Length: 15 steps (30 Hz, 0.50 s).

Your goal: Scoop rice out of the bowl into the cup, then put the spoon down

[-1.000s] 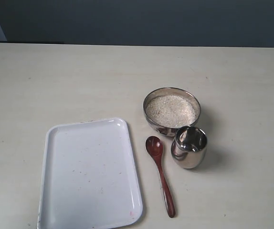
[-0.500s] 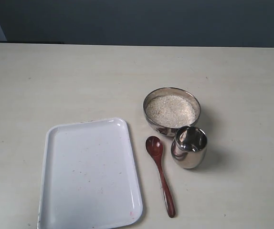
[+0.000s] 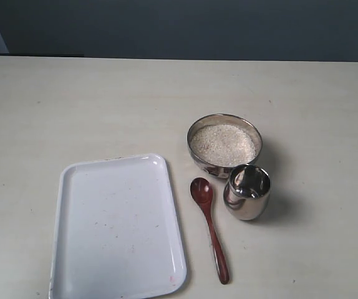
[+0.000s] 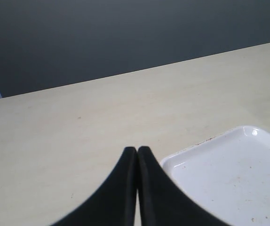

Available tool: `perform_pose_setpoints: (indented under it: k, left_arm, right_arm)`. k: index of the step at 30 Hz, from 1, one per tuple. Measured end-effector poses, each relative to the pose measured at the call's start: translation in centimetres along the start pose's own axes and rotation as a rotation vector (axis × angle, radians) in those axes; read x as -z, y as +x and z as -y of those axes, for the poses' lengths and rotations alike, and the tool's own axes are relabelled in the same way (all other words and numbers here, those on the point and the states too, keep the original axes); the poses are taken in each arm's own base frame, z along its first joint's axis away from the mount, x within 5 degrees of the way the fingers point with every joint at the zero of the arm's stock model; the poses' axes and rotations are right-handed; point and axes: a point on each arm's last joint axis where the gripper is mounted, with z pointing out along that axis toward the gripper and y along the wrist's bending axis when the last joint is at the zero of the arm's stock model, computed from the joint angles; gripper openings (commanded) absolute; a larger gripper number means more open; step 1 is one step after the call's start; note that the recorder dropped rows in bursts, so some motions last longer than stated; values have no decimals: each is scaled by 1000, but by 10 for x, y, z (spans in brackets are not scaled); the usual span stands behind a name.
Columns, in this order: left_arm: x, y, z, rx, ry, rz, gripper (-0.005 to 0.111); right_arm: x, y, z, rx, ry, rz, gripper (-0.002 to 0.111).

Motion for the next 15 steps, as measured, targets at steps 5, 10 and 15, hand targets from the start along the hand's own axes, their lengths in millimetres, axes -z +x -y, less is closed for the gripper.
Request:
perform_pose_setpoints:
  k: [5,10,15]
  left_arm:
    - [0,0,0,0,0,0,1]
    - [0,0,0,0,0,0,1]
    - [0,0,0,0,0,0,1]
  right_arm:
    - [-45,-5,-5,-38,-209,-225,-1]
    - [-86,5,10,-126,-233,-354,-1]
    - [-111,1,41,-158,23,-291,-1]
